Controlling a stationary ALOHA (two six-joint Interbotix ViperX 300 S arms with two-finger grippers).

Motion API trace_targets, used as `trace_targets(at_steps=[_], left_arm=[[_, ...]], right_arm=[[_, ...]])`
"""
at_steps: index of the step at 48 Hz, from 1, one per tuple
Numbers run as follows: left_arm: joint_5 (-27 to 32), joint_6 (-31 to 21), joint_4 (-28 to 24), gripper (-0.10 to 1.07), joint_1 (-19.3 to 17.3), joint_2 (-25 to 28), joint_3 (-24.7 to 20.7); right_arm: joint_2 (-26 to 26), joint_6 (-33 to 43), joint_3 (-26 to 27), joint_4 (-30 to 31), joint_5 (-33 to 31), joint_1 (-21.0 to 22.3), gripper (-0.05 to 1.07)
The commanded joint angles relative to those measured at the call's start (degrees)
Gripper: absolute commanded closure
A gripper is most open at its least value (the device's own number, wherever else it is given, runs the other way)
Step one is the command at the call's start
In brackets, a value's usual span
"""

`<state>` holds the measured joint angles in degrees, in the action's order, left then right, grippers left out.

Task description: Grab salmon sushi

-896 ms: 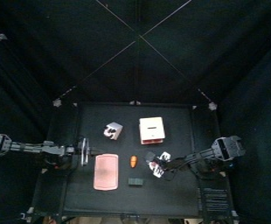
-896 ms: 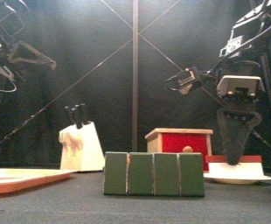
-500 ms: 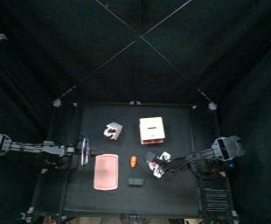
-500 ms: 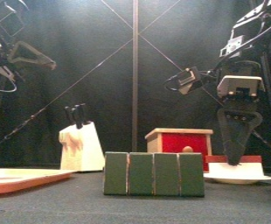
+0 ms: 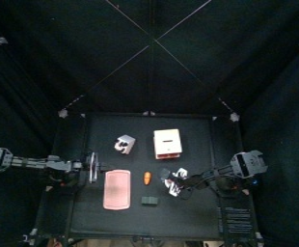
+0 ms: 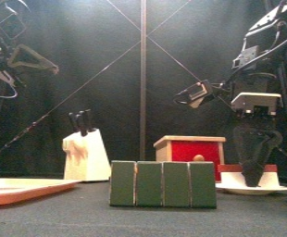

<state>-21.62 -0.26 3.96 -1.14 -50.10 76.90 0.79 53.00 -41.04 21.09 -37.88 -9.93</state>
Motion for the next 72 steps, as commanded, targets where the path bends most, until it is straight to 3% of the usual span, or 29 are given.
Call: trace_targets(at_steps=[1, 60, 67, 72], left_arm=[[-0.5, -0.1, 0.4, 1.00, 0.1, 0.1, -0.7], [-0.5, 0.3, 0.5, 1.00, 0.1, 0.1, -0.7], [-0.5, 0.3, 0.5, 1.00, 0.1, 0.1, -0.7], [-0.5, 0.3, 0.5, 1.00, 0.1, 0.1, -0.8]], right_arm=[[-0.9, -0.2, 0.8, 0.1, 0.2, 0.1, 0.11], [-0.9, 0.1, 1.1, 0.6, 0.4, -0.3, 0.12], [-0.9, 0.2, 1.2, 0.5, 0.4, -0.2, 0.19], [-0.9, 0.3, 1.1, 0.4, 0.3, -0.3, 0.32]])
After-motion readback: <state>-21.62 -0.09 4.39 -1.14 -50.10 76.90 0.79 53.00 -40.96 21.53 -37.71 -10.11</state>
